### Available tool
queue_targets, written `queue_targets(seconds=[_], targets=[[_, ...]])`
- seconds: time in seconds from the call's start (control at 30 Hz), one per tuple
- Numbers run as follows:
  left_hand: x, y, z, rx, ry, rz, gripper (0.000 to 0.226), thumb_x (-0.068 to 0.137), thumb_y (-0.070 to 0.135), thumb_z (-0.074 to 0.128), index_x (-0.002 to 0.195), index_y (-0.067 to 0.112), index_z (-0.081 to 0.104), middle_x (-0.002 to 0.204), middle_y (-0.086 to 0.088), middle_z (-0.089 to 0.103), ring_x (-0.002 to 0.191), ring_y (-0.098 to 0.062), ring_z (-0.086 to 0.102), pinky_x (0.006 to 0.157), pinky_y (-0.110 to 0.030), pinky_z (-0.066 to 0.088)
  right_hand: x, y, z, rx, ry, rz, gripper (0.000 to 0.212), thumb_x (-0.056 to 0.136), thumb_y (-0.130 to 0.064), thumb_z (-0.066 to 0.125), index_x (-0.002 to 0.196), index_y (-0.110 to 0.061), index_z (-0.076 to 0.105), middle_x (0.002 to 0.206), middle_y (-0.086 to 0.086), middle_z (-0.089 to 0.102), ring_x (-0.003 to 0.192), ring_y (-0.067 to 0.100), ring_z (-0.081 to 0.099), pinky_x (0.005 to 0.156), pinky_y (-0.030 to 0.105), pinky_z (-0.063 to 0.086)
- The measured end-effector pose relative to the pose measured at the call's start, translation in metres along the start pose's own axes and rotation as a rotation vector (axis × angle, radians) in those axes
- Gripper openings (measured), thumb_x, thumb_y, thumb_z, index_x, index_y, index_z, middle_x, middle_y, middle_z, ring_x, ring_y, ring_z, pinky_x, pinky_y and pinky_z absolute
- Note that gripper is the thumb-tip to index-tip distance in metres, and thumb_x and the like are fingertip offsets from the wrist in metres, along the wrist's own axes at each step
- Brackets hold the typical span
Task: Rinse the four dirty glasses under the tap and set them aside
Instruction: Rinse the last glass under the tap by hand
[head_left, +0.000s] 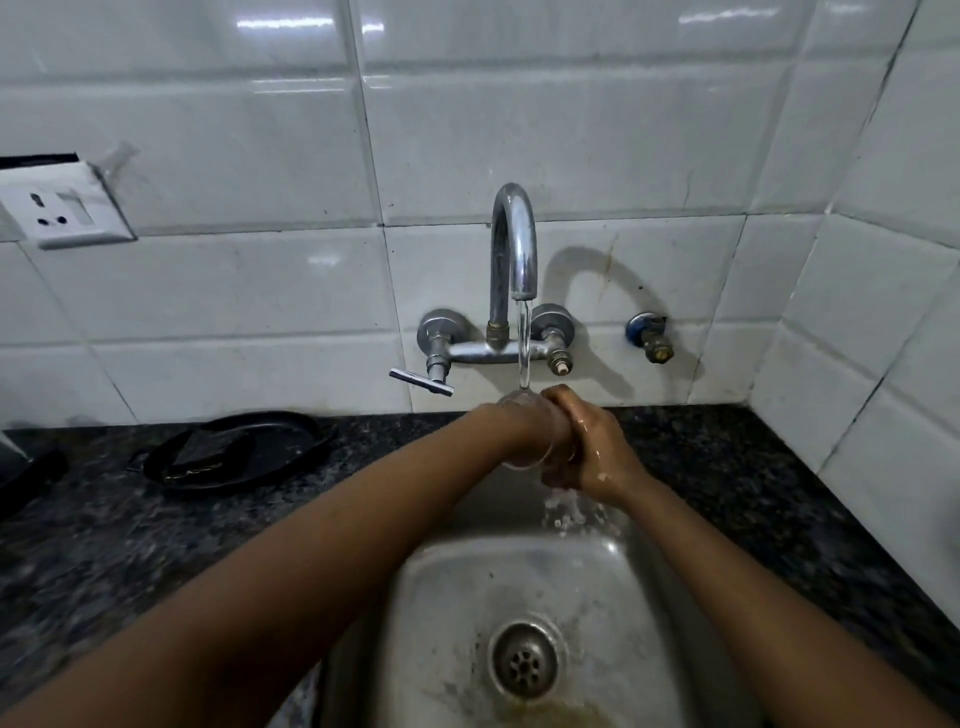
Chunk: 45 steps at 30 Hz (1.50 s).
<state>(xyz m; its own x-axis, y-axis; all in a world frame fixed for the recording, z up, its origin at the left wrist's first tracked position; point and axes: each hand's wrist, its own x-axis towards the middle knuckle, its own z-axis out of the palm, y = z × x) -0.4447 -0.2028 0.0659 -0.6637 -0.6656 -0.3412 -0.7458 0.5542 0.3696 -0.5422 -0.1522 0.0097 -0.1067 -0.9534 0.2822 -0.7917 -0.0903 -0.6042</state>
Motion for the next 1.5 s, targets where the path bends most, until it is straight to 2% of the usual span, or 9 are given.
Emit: queue_targets(seconds=[0.17, 0.43, 0.6, 0.73, 0.8, 0.97, 1.1, 1.23, 1.5], targets=[[-0.015, -0.015, -0.039, -0.431, -0.234, 0.213, 0.028, 0.097, 0.007, 0.037, 0.111, -0.01, 0.054, 0.096, -0.012, 0.06, 0.083, -0.018, 0.055, 0.079, -0.022, 0.047, -0.003, 0.008, 0.004, 0.188, 0.06, 0.189, 0.062, 0.056, -0.01, 0.086, 0.101, -0.019, 0.044, 0.09, -0.005, 0.059, 0.079, 0.013, 0.057, 0.061, 0.012, 0.048], [0.002, -0.015, 0.017, -0.482, 0.91, 0.036, 0.032, 0.093, 0.035, 0.049, 0.083, 0.01, 0.066, 0.073, -0.011, 0.067, 0.062, -0.02, 0.056, 0.058, -0.027, 0.046, -0.006, -0.022, 0.02, -0.169, 0.17, 0.209, 0.107, 0.058, -0.038, 0.084, 0.14, -0.032, 0.016, 0.123, 0.006, 0.058, 0.114, 0.028, 0.054, 0.094, 0.047, 0.047], [-0.006, -0.024, 0.025, -0.856, 0.965, 0.184, 0.029, 0.086, 0.019, 0.061, 0.059, 0.008, 0.058, 0.051, 0.0, 0.048, 0.045, -0.012, 0.042, 0.048, -0.021, 0.036, -0.024, -0.005, 0.013, 0.678, -0.176, 0.179, 0.119, 0.051, -0.02, 0.089, 0.146, -0.034, 0.017, 0.151, 0.0, 0.032, 0.136, 0.019, 0.035, 0.105, 0.037, 0.041], [-0.004, -0.037, 0.021, -1.193, 0.823, 0.21, 0.027, 0.086, 0.016, 0.061, 0.066, -0.002, 0.057, 0.054, -0.011, 0.048, 0.051, -0.018, 0.042, 0.053, -0.028, 0.041, -0.034, -0.012, 0.001, 1.26, -0.409, 0.329, 0.092, 0.064, 0.002, 0.072, 0.136, -0.04, 0.032, 0.123, 0.014, 0.058, 0.096, 0.035, 0.064, 0.069, 0.047, 0.059], [0.0, -0.035, 0.021, -1.183, 0.889, 0.13, 0.033, 0.089, 0.017, 0.059, 0.057, 0.009, 0.054, 0.048, -0.002, 0.047, 0.047, -0.015, 0.041, 0.051, -0.024, 0.037, -0.028, -0.02, 0.001, 1.118, -0.31, 0.361, 0.093, 0.067, 0.005, 0.072, 0.139, -0.034, 0.028, 0.119, 0.012, 0.059, 0.094, 0.031, 0.066, 0.074, 0.047, 0.058], [0.006, -0.019, 0.021, -0.833, 0.92, -0.077, 0.04, 0.086, 0.033, 0.062, 0.055, 0.008, 0.054, 0.05, -0.002, 0.045, 0.05, -0.013, 0.038, 0.051, -0.027, 0.031, -0.02, -0.043, 0.024, -0.078, 0.049, 0.214, 0.121, 0.062, -0.033, 0.081, 0.147, -0.025, -0.005, 0.124, 0.013, 0.054, 0.108, 0.031, 0.059, 0.087, 0.039, 0.052], [0.004, -0.03, 0.019, -1.077, 0.883, -0.019, 0.046, 0.077, 0.028, 0.072, 0.047, 0.018, 0.039, 0.046, -0.001, 0.035, 0.047, -0.016, 0.031, 0.053, -0.031, 0.033, -0.029, -0.025, 0.012, 0.347, -0.171, 0.18, 0.115, 0.053, -0.031, 0.086, 0.144, -0.019, 0.015, 0.137, 0.011, 0.047, 0.119, 0.026, 0.053, 0.094, 0.034, 0.048], [0.0, -0.041, 0.022, -1.406, 0.655, 0.133, 0.041, 0.065, 0.039, 0.079, 0.064, 0.007, 0.054, 0.066, -0.012, 0.047, 0.066, -0.026, 0.042, 0.065, -0.039, 0.041, -0.045, -0.011, 0.008, 0.997, -0.409, 0.365, 0.066, 0.061, -0.011, 0.074, 0.121, -0.016, 0.047, 0.101, 0.013, 0.068, 0.083, 0.027, 0.068, 0.069, 0.038, 0.057], [0.003, -0.021, 0.017, -0.966, 0.837, -0.01, 0.042, 0.087, 0.039, 0.059, 0.057, 0.008, 0.061, 0.043, 0.005, 0.055, 0.03, 0.0, 0.04, 0.04, -0.016, 0.032, -0.039, -0.038, 0.028, -0.212, 0.081, 0.281, 0.075, 0.068, -0.045, 0.075, 0.119, -0.012, 0.032, 0.111, 0.012, 0.062, 0.1, 0.031, 0.062, 0.077, 0.034, 0.051]])
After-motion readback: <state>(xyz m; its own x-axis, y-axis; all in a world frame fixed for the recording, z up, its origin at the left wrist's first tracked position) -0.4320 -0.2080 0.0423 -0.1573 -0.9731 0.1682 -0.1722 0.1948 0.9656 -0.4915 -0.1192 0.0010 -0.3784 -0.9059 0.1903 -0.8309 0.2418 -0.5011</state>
